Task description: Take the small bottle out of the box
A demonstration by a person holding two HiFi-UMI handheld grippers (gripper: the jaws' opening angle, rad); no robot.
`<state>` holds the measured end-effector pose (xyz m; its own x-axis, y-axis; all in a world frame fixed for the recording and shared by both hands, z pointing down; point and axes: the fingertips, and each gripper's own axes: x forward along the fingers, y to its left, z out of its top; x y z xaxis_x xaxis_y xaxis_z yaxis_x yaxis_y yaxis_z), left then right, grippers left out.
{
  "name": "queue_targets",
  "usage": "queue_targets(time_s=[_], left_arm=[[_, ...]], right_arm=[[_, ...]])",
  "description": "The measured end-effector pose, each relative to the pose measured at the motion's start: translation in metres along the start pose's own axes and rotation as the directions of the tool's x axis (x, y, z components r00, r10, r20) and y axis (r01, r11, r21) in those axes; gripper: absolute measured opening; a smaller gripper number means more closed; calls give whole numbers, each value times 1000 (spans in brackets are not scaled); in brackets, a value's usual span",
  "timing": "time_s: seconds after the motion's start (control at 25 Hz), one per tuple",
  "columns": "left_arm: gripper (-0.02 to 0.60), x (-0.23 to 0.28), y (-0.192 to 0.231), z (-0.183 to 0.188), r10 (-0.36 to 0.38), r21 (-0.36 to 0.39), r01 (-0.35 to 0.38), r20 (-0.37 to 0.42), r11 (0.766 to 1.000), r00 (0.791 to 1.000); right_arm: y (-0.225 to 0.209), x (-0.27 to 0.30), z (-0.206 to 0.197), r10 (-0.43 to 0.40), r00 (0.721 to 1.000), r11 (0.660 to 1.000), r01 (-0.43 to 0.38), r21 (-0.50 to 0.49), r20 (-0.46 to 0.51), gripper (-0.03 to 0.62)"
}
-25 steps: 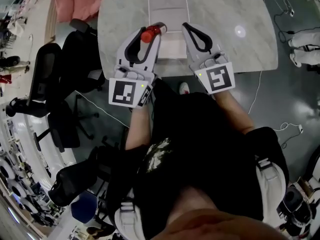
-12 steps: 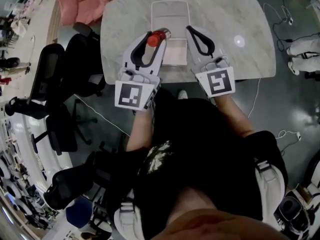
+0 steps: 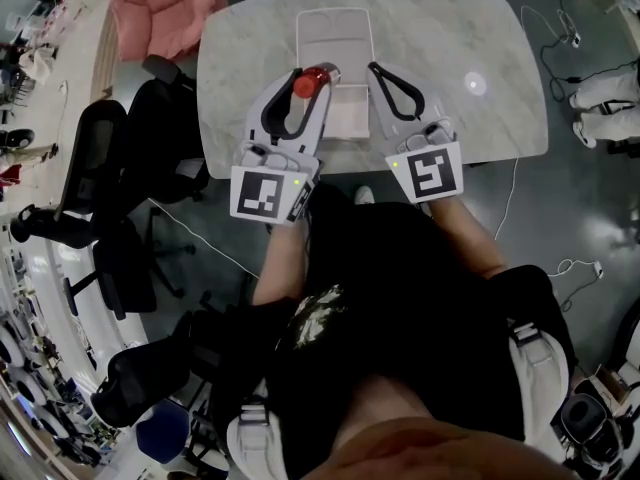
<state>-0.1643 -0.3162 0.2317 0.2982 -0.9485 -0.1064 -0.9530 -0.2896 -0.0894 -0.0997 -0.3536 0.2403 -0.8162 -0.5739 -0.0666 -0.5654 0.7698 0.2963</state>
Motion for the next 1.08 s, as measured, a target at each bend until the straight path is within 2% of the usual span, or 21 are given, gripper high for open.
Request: queue_targets(time_s=[0.2, 0.56, 1.08], left_arm=[[155, 5, -4, -3, -19, -3, 19, -4, 1000, 1000], [153, 9, -12, -9, -32, -25, 31, -29, 999, 999], [155, 4, -6, -17, -30, -7, 29, -41, 1000, 999]], right_arm=[[-2, -1, -9, 1, 999, 1000, 0, 30, -34, -6], [-5, -6, -16, -25, 998, 999, 26, 25, -50, -6], [9, -2, -22, 1, 998, 1000, 0, 25, -62, -6]])
